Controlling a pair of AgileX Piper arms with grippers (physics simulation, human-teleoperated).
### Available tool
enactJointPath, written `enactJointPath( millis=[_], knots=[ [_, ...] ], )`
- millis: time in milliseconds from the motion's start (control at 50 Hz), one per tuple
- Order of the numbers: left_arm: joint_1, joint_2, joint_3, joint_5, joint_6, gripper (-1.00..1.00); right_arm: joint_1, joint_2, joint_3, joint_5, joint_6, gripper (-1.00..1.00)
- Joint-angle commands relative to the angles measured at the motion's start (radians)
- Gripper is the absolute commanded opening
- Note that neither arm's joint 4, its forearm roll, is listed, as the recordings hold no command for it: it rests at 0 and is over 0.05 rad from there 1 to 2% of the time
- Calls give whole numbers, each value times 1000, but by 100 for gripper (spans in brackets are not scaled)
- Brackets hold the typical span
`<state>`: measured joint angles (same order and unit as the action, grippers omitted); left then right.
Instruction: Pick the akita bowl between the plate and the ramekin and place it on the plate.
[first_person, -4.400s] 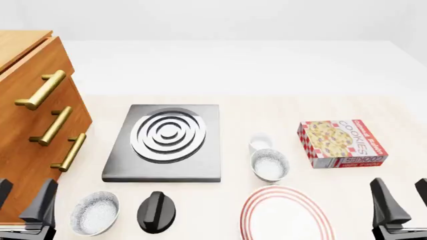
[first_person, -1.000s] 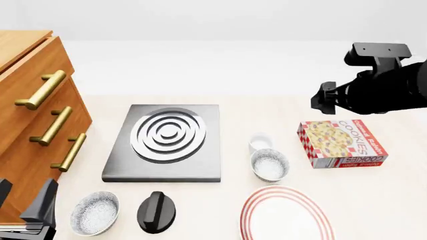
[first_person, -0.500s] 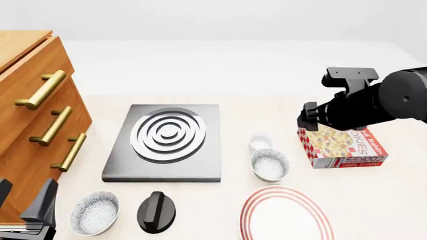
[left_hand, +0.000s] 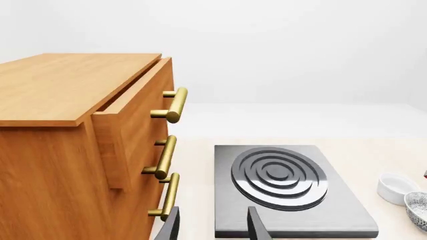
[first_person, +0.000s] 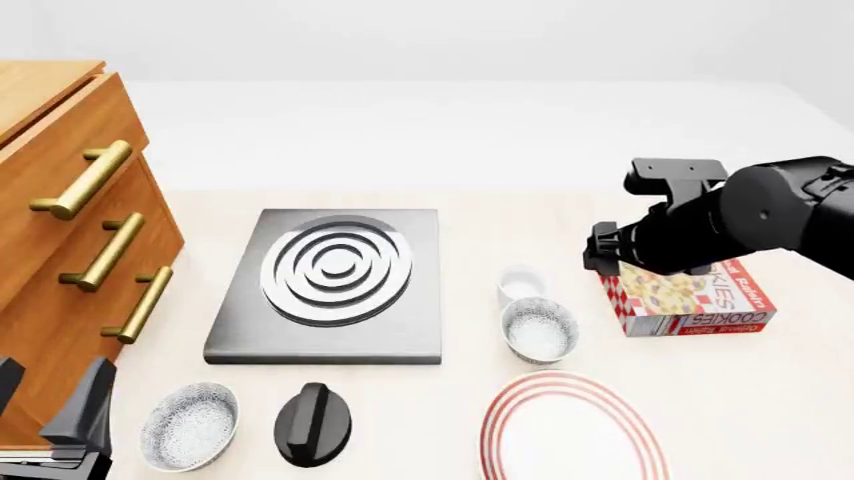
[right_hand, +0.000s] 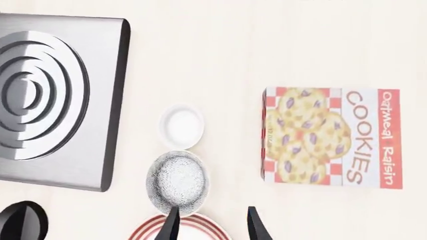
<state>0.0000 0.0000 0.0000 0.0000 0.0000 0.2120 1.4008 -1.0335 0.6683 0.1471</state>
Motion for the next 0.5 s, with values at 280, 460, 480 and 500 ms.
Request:
enactJointPath(
  millis=[280, 460, 480, 500],
  knots=[
    [0, 0, 0, 0, 0, 100, -2, 90, -34, -53, 32, 100],
    [0, 0, 0, 0, 0, 100, -1, 122, -30, -73, 44, 100],
    [0, 0, 0, 0, 0, 100, 1, 127, -34, -73, 50, 100],
    [0, 0, 0, 0, 0, 100, -4, 128, -35, -75, 48, 100]
  ],
)
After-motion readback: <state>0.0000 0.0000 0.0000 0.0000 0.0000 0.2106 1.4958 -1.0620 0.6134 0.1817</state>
